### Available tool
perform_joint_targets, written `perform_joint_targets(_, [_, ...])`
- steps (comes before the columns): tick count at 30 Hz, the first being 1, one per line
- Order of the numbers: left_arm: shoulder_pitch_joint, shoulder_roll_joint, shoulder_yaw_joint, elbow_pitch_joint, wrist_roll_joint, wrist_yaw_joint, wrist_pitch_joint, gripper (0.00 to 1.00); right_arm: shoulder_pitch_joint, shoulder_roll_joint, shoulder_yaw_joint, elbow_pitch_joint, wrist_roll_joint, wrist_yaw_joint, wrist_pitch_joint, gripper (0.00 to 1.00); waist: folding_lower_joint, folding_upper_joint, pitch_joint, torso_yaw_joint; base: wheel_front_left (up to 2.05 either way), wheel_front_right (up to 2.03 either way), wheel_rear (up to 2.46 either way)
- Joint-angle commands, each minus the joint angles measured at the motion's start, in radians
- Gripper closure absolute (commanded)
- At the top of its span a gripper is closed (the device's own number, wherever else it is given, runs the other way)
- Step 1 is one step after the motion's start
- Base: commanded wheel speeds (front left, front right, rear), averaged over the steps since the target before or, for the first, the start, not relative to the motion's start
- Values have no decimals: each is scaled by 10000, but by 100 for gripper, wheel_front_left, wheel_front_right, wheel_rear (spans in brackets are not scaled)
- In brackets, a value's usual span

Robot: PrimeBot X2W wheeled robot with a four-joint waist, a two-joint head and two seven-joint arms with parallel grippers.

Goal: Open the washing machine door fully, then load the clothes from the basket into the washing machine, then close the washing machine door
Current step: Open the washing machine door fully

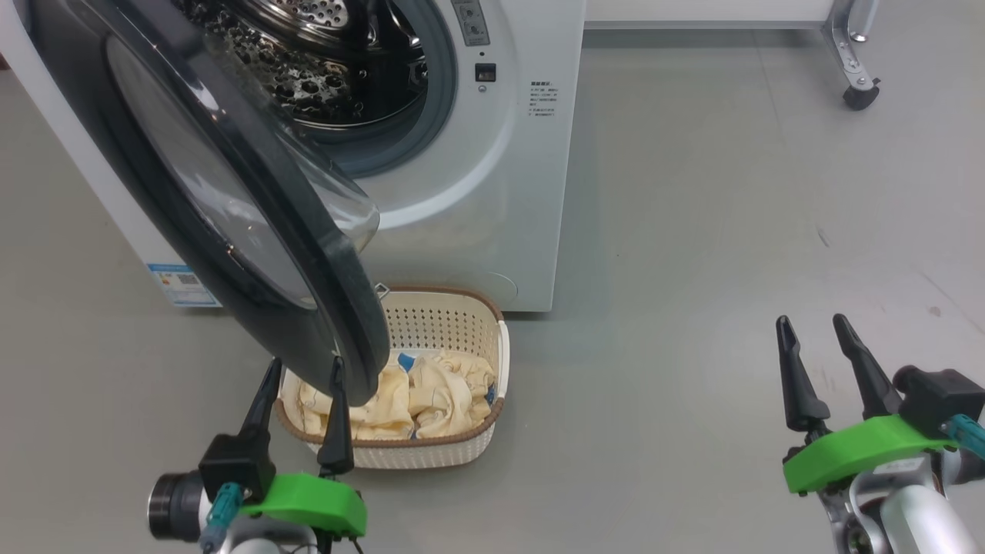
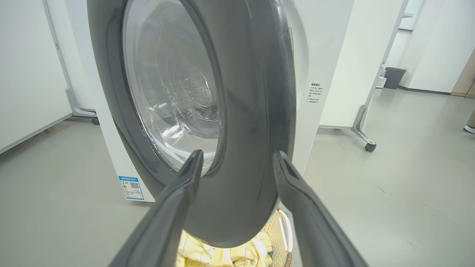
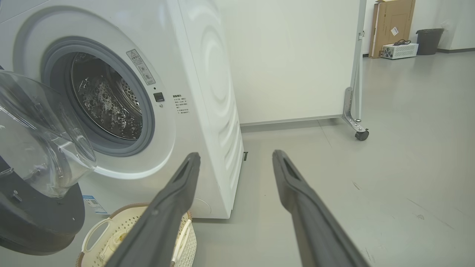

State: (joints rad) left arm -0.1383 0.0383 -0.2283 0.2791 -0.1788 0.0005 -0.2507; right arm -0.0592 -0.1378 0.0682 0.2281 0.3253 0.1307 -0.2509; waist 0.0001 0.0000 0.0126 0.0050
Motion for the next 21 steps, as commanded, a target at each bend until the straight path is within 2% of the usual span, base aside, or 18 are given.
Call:
perform_joint_targets(1, [-348,120,375,-274,-65,26,-111,0,-291,-55,126,-298,-93,0,-108,0,-1,0,-2,-1,0,0,0])
perform_joint_targets(15, [-337,120,369,-259,-99,18,-111,0,-292,-17,126,-247,-173,0,-109,0,-1,0,-34,-26,0,0,0])
perform_joint_targets(16, [-333,120,366,-253,-109,13,-111,64,-286,-7,136,-245,-177,0,-109,0,-1,0,-36,-26,0,0,0])
perform_joint_targets(17, [-333,120,362,-247,-110,9,-111,100,-282,3,149,-245,-176,0,-109,0,-1,0,-39,-26,0,0,0])
perform_joint_targets(21, [-337,120,371,-221,-69,1,-111,100,-287,24,169,-224,-170,0,-109,0,-1,0,-52,-34,0,0,0])
